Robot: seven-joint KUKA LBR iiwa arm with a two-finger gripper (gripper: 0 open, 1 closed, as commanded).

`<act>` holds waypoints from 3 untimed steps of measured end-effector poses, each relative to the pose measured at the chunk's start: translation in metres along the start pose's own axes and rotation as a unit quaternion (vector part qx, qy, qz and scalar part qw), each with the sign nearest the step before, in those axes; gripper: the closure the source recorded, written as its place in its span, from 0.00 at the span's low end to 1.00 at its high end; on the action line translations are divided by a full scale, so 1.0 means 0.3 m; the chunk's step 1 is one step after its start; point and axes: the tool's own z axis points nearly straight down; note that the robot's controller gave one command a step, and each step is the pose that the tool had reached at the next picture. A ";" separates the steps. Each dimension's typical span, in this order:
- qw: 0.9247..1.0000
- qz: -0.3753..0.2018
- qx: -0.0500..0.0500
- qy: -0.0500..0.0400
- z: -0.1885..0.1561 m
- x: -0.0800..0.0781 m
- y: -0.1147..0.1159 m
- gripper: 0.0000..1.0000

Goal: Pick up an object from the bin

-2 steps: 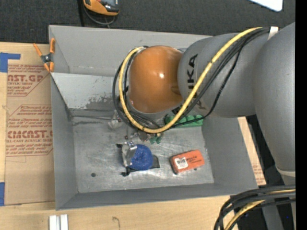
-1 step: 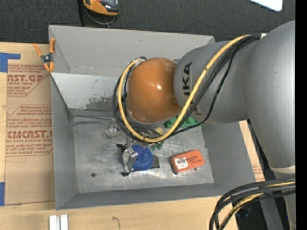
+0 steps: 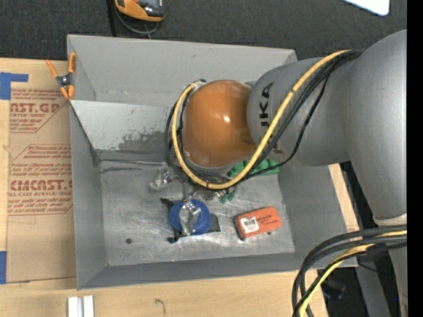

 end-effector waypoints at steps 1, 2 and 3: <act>1.000 -0.028 -0.004 -0.005 0.149 0.040 -0.192 1.00; 1.000 -0.028 -0.004 -0.005 0.149 0.040 -0.192 1.00; 0.974 -0.228 0.001 -0.001 -0.270 0.042 -0.062 1.00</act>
Offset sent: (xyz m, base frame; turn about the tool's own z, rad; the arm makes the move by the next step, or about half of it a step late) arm 0.0000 0.0000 0.0000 0.0000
